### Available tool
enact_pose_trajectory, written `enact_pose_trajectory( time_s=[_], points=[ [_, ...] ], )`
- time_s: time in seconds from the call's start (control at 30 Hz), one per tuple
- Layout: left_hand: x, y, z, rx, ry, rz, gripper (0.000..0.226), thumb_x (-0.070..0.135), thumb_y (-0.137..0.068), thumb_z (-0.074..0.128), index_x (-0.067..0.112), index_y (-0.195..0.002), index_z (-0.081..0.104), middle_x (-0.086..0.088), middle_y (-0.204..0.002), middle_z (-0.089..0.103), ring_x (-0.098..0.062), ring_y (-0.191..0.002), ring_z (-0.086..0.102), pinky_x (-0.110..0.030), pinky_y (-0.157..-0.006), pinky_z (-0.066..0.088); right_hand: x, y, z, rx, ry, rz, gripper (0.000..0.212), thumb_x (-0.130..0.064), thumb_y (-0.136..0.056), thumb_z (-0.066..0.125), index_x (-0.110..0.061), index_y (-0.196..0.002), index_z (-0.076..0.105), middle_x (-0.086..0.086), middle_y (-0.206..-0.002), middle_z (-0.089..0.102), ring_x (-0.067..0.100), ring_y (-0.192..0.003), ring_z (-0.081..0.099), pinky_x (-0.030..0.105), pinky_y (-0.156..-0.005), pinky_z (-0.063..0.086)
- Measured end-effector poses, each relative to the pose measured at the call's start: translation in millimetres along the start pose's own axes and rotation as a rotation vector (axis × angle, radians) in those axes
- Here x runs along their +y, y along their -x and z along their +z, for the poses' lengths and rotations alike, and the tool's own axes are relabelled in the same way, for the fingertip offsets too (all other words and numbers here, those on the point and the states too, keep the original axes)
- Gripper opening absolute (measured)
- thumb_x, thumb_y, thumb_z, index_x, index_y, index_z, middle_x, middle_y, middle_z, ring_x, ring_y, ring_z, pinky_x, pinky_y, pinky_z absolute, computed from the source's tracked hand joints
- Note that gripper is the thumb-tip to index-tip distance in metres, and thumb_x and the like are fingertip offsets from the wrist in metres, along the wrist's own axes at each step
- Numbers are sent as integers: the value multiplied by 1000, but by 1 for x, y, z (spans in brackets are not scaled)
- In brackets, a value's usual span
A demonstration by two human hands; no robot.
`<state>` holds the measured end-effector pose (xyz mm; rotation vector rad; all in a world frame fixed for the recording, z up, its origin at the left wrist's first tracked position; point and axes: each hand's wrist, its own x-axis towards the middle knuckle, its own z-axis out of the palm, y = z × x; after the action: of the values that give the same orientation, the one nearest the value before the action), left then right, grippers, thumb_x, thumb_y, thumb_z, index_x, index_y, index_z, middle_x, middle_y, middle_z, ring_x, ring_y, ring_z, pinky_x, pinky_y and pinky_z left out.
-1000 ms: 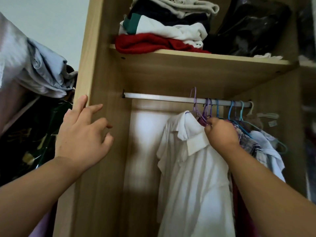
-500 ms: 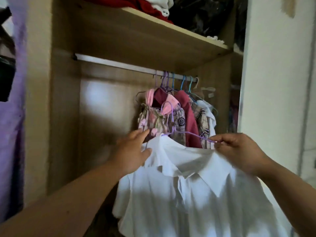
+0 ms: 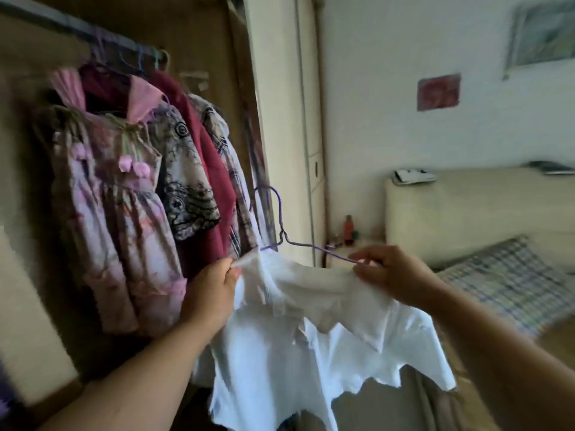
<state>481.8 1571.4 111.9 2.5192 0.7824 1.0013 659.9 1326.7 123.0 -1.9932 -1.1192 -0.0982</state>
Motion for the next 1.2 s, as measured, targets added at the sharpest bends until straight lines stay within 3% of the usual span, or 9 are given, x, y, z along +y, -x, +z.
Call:
enact_pose_trajectory(
  time_s=[0.1, 0.23, 0.37, 0.43, 0.67, 0.8, 0.97, 1.1, 1.2],
  points=[
    [12, 38, 11, -153, 45, 105, 22, 27, -94, 52, 9, -99, 63, -17, -100, 67, -34, -95, 62, -38, -76, 46, -4, 77, 5, -16, 62, 148, 27, -37, -79, 68, -57, -63, 60, -30, -58, 57, -13, -54, 51, 6, -48, 36],
    [41, 84, 37, -466, 69, 364, 17, 26, -93, 55, 11, -89, 62, -8, -87, 67, -27, -86, 63, -35, -69, 44, 3, 184, -4, 15, 72, 376, 32, -32, -82, 66, -50, -57, 59, -17, -51, 52, -3, -49, 46, 13, -49, 36],
    [82, 130, 71, -689, 156, 451, 22, 28, -93, 55, 30, -72, 52, 7, -71, 57, -21, -76, 57, -30, -62, 34, 18, 292, -32, 138, 17, 648, 24, -26, -83, 67, -38, -62, 65, -15, -55, 58, -4, -51, 49, 9, -47, 37],
    [109, 160, 94, -807, 184, 513, 20, 31, -94, 54, 31, -74, 53, 10, -68, 55, -17, -74, 55, -24, -60, 34, 28, 349, -47, 193, -6, 790, 20, -23, -83, 67, -33, -67, 68, -14, -58, 60, -7, -49, 49, 8, -47, 38],
    [238, 303, 183, -1191, 226, 760, 16, 28, -95, 53, 15, -93, 63, -6, -94, 68, -24, -90, 59, -30, -71, 38, 38, 550, -94, 393, -124, 1188, 24, -13, -87, 64, -15, -63, 65, -2, -58, 53, 7, -50, 44, 16, -45, 35],
    [306, 381, 218, -1283, 182, 885, 16, 29, -95, 50, 19, -94, 62, -6, -100, 67, -26, -95, 58, -31, -71, 37, 45, 639, -115, 493, -87, 1366, 24, -17, -87, 65, -17, -63, 69, -6, -53, 58, 4, -47, 50, 17, -47, 39],
    [363, 450, 261, -1380, 104, 935, 16, 33, -95, 47, 27, -84, 58, 1, -92, 65, -19, -82, 53, -30, -61, 31, 82, 709, -126, 605, -89, 1547, 6, -26, -86, 66, -26, -81, 70, -2, -82, 67, 15, -73, 62, 26, -62, 52],
    [385, 488, 304, -1432, -24, 916, 24, 33, -94, 47, 31, -71, 51, 5, -84, 58, -19, -80, 51, -29, -59, 30, 129, 742, -117, 584, -79, 1678, 11, -31, -89, 62, -24, -88, 70, -2, -85, 67, 18, -79, 62, 28, -66, 49],
    [391, 512, 332, -1486, -106, 906, 20, 34, -95, 43, 30, -78, 55, 0, -95, 61, -23, -90, 54, -29, -68, 37, 163, 759, -111, 521, 18, 1753, 13, -34, -91, 59, -27, -89, 69, -7, -79, 63, 12, -73, 58, 23, -57, 41]
  ],
)
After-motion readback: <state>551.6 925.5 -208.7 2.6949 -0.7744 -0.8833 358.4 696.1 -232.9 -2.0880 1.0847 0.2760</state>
